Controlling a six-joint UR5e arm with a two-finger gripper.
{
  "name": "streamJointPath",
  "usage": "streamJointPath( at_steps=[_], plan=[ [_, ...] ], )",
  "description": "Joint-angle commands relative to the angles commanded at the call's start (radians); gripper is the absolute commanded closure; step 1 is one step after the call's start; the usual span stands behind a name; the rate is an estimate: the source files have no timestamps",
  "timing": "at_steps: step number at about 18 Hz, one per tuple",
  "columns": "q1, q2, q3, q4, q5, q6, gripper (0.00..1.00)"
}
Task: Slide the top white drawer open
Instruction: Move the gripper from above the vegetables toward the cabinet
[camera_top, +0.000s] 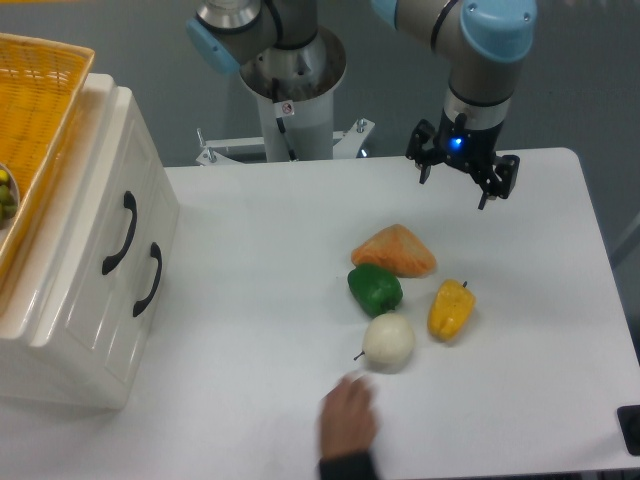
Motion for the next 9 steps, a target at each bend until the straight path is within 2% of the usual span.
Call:
streamJointPath(
  at_steps=[9],
  plan=[
    [-0.012,-0.008,-0.005,0.002,0.012,-0.006,0.0]
  ],
)
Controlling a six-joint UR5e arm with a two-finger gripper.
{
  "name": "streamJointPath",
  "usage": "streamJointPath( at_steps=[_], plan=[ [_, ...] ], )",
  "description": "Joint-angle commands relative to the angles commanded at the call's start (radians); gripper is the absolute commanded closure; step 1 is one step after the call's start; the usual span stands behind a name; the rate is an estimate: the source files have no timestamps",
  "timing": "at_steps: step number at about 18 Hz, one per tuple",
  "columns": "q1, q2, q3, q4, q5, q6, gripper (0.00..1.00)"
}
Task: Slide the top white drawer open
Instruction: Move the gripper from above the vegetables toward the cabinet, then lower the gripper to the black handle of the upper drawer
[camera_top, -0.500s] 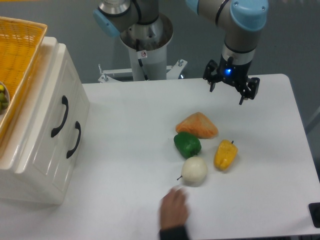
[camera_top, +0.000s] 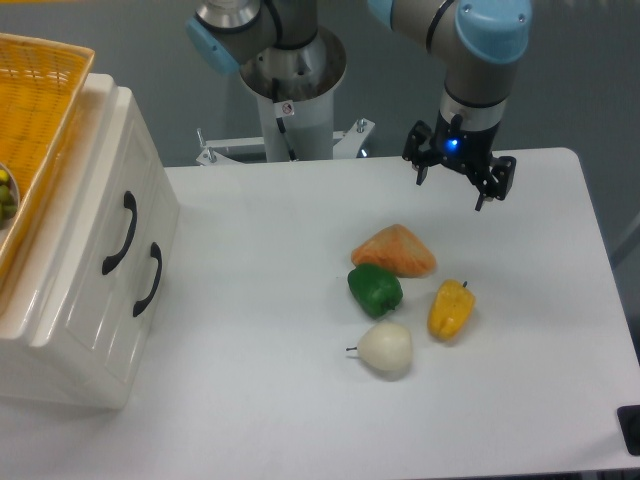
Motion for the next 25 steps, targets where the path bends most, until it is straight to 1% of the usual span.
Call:
streamJointPath(
  at_steps=[3,5,8,10,14,18,22,25],
  plan=[
    [-0.014,-0.005,-0.006,-0.002,0.037,-0.087,0.0],
    [-0.054,-0.02,-0.008,-0.002,0.037,-0.149,0.0],
    [-0.084,-0.02,-0.032,-0.002,0.029,-0.215,0.0],
    [-0.095,-0.008,-0.054,-0.002,0.028,-0.273,0.0],
    [-0.166,-0.009,-0.04,0.002,0.037,-0.418,0.0],
    [-0.236,-0.014,-0.031,0.002,0.025,-0.601,0.0],
    [-0.298,-0.021,-0.028,-0.002,-0.026,-0.782,0.0],
    [-0.34,-0.035,-0.023,-0.002,-0.055,-0.851,0.0]
  ],
)
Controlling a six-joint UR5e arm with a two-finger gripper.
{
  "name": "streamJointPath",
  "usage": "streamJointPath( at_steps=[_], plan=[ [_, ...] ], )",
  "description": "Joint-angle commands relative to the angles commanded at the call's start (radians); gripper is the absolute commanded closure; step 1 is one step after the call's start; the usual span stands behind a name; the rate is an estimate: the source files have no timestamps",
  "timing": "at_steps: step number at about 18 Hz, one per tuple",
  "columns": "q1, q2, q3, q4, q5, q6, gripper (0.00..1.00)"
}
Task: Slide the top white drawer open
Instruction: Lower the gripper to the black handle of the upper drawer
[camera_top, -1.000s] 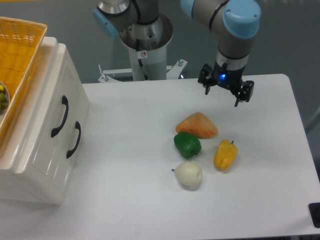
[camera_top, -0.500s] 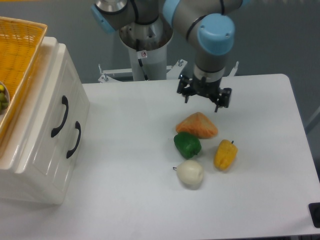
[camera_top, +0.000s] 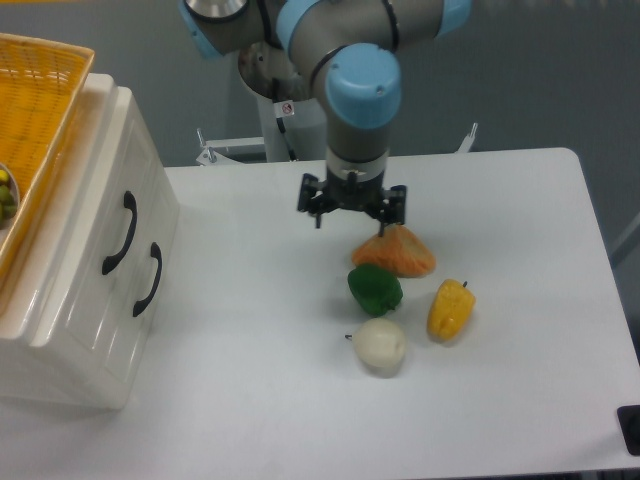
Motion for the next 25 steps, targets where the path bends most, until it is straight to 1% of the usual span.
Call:
streamJointPath(
  at_steps=[2,5,9,13,20,22,25],
  plan=[
    [-0.021,-0.002,0.006,0.0,-0.038,-0.037,0.0],
    [-0.064,0.002,0.025,-0.002,-0.06,-0.055,0.0],
    [-0.1,0.0,0.051,0.0,-0.113,-0.167,0.0],
    [-0.137,-0.003,0.058,0.0,-0.146,-0.212,0.0],
    [-0.212,-0.029,0.058,0.0,-0.173,-0.226,0.0],
    [-0.212,-0.028,0.06,0.0,-0.198,-0.239,0.0],
    [-0.221,-0.026,0.064,0.0,-0.201,-0.243,0.0]
  ],
)
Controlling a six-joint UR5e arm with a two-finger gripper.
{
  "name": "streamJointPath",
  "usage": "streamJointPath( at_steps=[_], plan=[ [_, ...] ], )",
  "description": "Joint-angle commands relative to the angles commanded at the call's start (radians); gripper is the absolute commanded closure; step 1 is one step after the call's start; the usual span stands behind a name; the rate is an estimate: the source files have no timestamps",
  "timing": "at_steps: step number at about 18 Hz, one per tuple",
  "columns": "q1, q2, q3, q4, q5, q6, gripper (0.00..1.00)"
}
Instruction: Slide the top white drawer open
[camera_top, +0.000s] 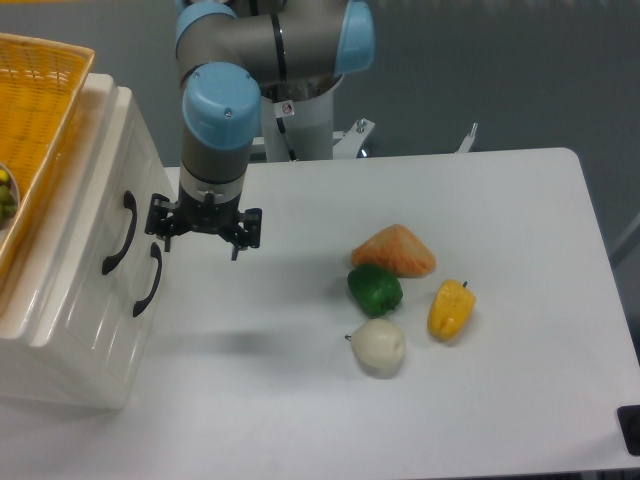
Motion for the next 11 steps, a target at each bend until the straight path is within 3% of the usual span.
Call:
streamJointPath(
  at_steps=[5,11],
  plan=[
    [-0.02,0.006,0.0,-0.011,-0.029,-0.04,0.0],
    [-0.037,0.008,0.0,-0.064,-0.051,-0.038,0.0]
  ],
)
